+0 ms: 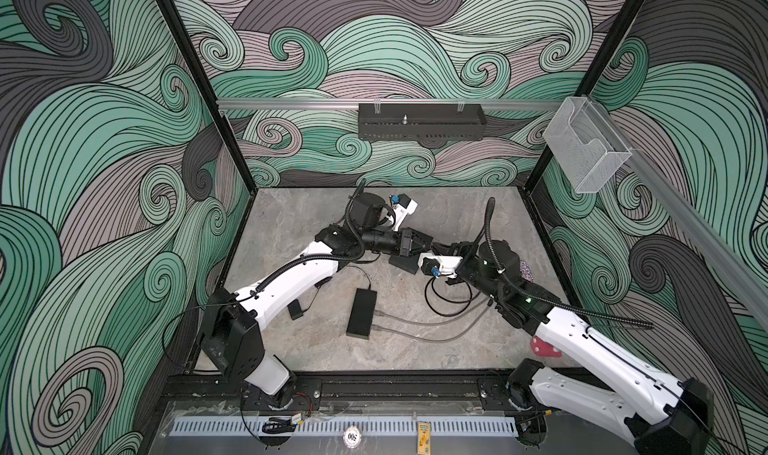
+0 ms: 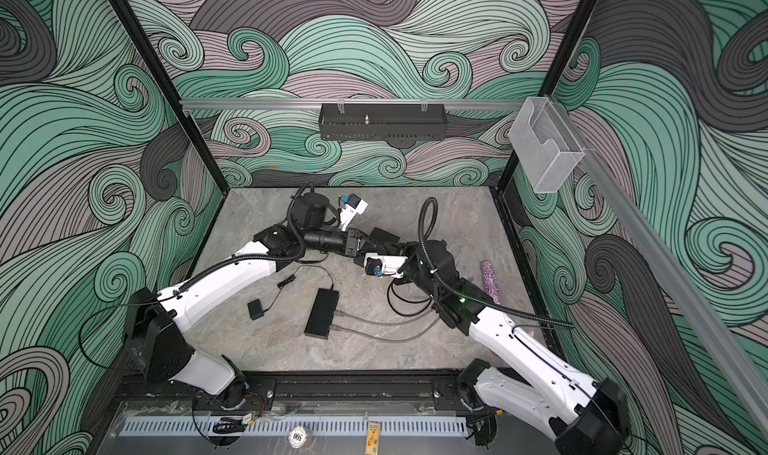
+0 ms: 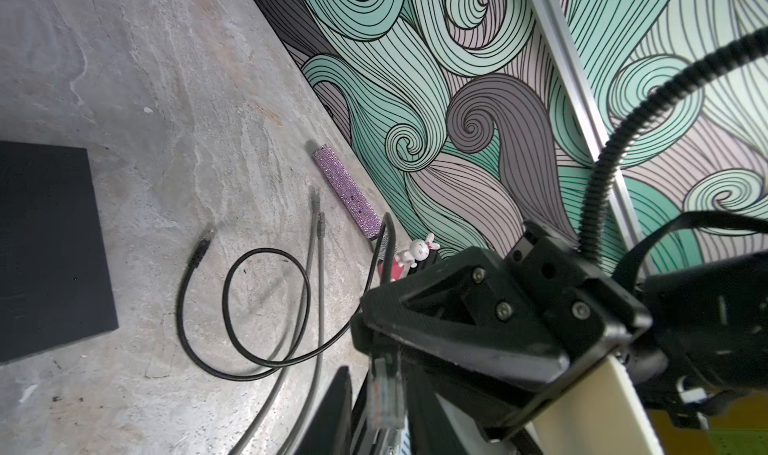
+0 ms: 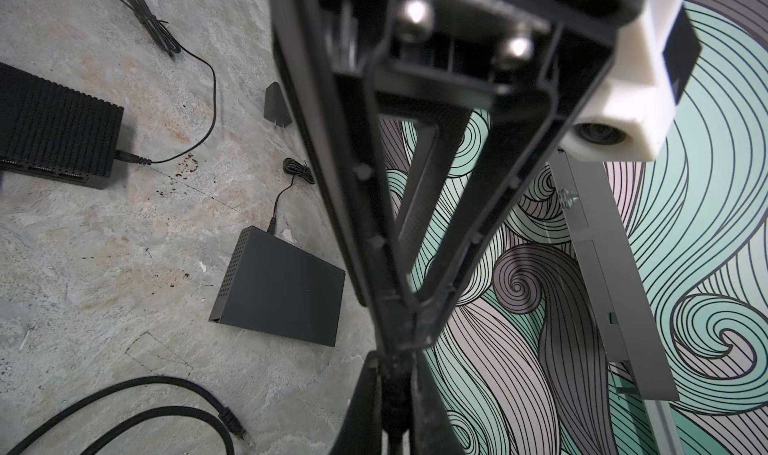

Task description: Insert the plug into the switch port

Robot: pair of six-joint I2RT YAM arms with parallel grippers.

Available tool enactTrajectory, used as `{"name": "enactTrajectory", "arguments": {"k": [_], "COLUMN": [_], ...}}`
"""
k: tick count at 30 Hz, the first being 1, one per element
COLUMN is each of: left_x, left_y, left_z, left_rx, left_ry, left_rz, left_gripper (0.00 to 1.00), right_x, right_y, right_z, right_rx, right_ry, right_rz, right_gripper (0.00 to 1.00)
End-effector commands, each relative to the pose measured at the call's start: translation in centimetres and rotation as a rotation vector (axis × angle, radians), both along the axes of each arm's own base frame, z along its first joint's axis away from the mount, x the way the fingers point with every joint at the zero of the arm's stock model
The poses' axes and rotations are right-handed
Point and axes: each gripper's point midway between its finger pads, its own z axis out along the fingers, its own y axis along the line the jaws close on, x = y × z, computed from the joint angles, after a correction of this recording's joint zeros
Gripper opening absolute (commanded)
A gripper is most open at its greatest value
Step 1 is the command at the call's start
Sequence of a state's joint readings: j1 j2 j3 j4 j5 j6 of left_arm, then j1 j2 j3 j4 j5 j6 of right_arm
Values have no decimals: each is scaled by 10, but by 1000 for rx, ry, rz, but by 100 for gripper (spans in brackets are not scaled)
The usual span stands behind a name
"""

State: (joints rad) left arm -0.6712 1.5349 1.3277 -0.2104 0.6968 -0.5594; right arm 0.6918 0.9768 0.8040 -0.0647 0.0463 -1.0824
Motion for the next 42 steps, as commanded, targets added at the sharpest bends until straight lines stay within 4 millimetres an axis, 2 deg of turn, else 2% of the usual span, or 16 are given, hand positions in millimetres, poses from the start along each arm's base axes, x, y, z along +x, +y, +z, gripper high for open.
{"name": "enactTrajectory", "arguments": {"k": [1, 9, 16, 18, 21, 26, 27, 28, 29, 31, 34, 36, 38, 39, 40, 42], "left_x": [0, -3, -3, -3, -4, -4, -3, -2, 1, 5, 11, 9, -4, -12, -21, -45], "left_y": [-7, -7, -7, -7, -8, -6, -4, 1, 7, 19, 41, 51, 57, 59, 61, 66], "left_z": [13, 12, 11, 9, 10, 10, 10, 10, 9, 7, 3, -4, -12, -17, -25, -24], "left_rx": [-29, -30, -24, -22, -25, -6, 8, 26, 46, 84, 139, 183, 215, 219, 210, 158], "left_ry": [-10, 1, 4, 7, 10, -14, -27, -52, -83, -155, -316, -445, -585, -635, -694, -839], "left_rz": [-19, -30, -30, -32, -41, -51, -55, -63, -69, -83, -111, -163, -272, -322, -388, -485], "left_gripper": [21, 15, 18, 15, 5, 4, 4, 4, 4, 3, 0, 0, 0, 0, 0, 0], "right_x": [2, 4, 5, 5, 5, 4, 2, 0, -4, -20, -41, -43, -44, -51, -62, -80], "right_y": [2, 3, 3, 3, 3, 4, 6, 9, 12, 20, 21, 7, -14, -19, -19, -15], "right_z": [16, 18, 19, 19, 19, 20, 21, 22, 21, 12, 11, 11, 10, 9, 9, 9], "right_rx": [38, 47, 51, 53, 54, 76, 100, 132, 160, 179, 257, 354, 482, 521, 558, 614], "right_ry": [-18, -17, -18, -16, -17, 0, 20, 57, 113, 275, 509, 635, 753, 814, 885, 989], "right_rz": [-11, -16, -24, -25, -26, -22, -18, -11, 7, 77, 64, -59, -211, -222, -193, -132], "right_gripper": [0, 0, 0, 0, 0, 0, 11, 31, 47, 62, 66, 66, 63, 60, 59, 63]}}
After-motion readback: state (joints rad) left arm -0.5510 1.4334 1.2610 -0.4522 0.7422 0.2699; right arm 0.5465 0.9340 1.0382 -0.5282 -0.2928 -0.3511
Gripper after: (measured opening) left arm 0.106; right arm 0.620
